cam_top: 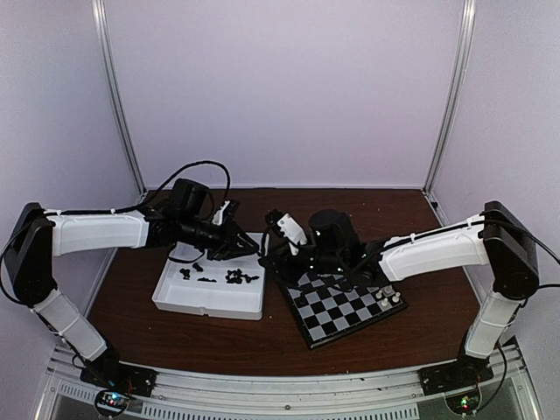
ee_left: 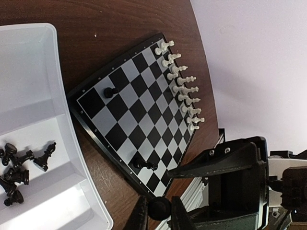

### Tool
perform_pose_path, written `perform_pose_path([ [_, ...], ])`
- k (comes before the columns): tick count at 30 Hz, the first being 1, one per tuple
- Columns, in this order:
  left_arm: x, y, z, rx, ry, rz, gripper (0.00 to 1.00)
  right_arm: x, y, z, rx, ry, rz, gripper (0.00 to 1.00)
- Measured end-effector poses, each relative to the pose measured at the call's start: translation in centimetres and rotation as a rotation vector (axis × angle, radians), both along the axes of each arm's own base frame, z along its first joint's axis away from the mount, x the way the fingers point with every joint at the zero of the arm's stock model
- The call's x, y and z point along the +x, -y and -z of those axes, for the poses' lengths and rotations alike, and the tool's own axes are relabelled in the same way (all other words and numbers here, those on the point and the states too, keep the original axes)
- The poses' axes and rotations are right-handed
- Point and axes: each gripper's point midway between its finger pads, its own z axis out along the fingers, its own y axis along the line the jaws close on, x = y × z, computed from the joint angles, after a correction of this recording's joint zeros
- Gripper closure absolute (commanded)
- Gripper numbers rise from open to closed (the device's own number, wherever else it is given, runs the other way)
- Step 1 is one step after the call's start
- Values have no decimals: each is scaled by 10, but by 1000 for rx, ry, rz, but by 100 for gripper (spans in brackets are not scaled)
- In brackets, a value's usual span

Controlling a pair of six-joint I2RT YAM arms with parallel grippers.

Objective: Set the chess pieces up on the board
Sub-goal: Pick up the chess piece from the storage box.

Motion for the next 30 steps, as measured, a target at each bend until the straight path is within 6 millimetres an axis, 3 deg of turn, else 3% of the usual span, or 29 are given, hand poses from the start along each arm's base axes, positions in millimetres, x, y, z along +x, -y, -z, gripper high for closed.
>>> perform_pose_path([
  [8,-4,2,-2,-21,-31,13,86,7,-9,-7,15,29,8,67],
  [16,-5,3,-3,-29,-42,12,86,9,-12,0,6,20,11,73],
  [25,-5,3,-4,-31,-42,10,86,9,-13,0,10,8,16,97],
  [30,-4,3,-3,-29,-39,9,77,9,-12,0,6,3,19,99],
])
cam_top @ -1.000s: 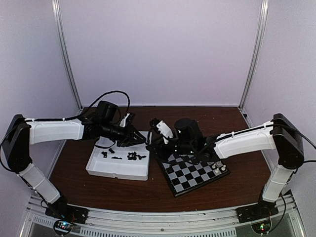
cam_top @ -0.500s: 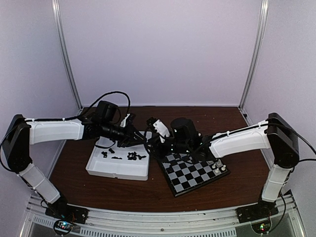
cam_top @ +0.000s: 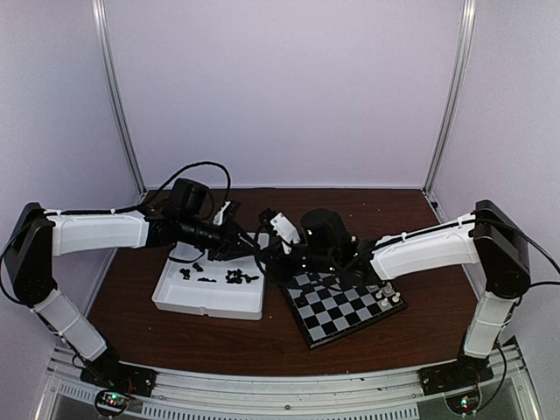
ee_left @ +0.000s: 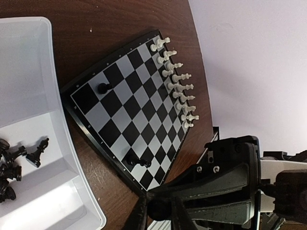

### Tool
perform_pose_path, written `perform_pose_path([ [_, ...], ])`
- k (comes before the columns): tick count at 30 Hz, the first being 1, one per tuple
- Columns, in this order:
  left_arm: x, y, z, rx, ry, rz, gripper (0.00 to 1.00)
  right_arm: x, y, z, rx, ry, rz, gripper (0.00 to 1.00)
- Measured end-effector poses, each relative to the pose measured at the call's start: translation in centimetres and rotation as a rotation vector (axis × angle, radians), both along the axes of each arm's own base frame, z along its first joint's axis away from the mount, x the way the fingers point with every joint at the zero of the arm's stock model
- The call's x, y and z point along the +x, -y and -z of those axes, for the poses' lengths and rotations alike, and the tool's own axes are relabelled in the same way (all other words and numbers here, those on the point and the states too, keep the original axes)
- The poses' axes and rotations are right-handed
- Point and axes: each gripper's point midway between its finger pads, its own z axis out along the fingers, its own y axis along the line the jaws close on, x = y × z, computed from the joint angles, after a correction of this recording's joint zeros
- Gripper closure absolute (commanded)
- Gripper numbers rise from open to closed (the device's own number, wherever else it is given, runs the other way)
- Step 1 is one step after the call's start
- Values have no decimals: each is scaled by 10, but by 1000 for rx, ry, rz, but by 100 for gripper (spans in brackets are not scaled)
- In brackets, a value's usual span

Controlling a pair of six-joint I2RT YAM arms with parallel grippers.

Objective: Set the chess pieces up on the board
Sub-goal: Pick up the chess piece from the storage box, then place the chess piece on the chessboard.

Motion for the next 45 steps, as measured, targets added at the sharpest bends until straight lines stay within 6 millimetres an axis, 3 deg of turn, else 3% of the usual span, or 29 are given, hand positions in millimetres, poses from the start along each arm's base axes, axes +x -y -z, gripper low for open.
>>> perform_pose_path([
  [5,2,-3,0,18,36,-4,39,0,6,1,-26,-8,19,100],
  [8,2,-11,-6,45,90,-20,32,-2,17,-4,-47,-15,41,100],
  [15,2,-32,-47,82,322,-44,29,-9,69,-27,-159,-91,154,100],
  [18,2,-39,-56,107,396,-50,29,-9,96,-30,-237,-154,207,100],
  [27,6,-49,-50,186,483,-42,30,-37,162,6,-528,-422,277,100],
  [34,5,-54,-49,212,503,-44,30,-65,170,34,-666,-610,223,100],
  [45,1,-63,-41,252,504,-50,31,-86,172,87,-816,-800,179,99],
])
